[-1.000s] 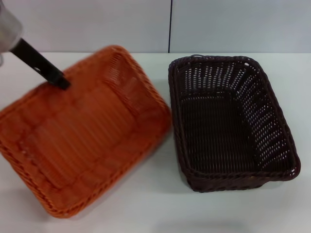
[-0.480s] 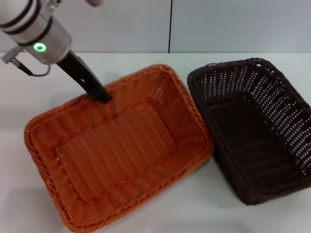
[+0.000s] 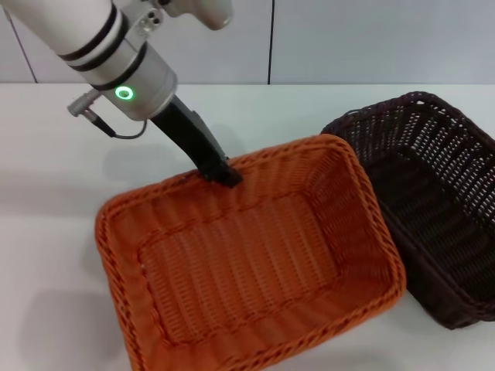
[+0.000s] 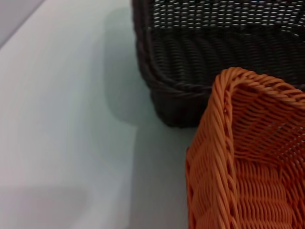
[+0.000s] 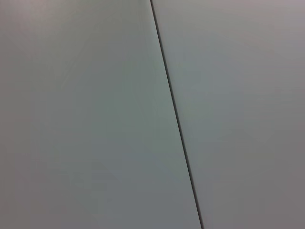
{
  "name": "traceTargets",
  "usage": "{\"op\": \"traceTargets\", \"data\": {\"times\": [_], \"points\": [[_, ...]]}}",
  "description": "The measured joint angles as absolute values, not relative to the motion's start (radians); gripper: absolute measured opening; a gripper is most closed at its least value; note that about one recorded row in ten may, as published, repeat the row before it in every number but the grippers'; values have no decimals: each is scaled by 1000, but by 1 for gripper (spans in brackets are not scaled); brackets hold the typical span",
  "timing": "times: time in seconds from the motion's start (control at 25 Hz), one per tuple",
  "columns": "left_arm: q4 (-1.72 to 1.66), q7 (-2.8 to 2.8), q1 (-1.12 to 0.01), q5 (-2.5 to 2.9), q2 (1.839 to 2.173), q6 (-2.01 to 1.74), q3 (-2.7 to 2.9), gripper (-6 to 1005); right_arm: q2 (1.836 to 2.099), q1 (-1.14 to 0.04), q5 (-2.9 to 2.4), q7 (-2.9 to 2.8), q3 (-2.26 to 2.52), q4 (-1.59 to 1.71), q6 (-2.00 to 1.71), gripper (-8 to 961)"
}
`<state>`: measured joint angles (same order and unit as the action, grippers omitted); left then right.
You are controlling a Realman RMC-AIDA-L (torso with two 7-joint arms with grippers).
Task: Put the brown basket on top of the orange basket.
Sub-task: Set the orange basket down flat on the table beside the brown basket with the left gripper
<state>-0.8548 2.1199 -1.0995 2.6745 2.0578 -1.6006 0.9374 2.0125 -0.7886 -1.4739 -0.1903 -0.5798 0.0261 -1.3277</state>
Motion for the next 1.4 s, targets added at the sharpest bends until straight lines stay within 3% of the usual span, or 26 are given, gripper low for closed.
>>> {"op": "traceTargets", "data": {"times": [1.4], "points": [[-830, 1956, -1099, 2464, 2067, -1463, 1133, 171, 2010, -801, -1459, -190, -581, 15, -1280, 594]]}}
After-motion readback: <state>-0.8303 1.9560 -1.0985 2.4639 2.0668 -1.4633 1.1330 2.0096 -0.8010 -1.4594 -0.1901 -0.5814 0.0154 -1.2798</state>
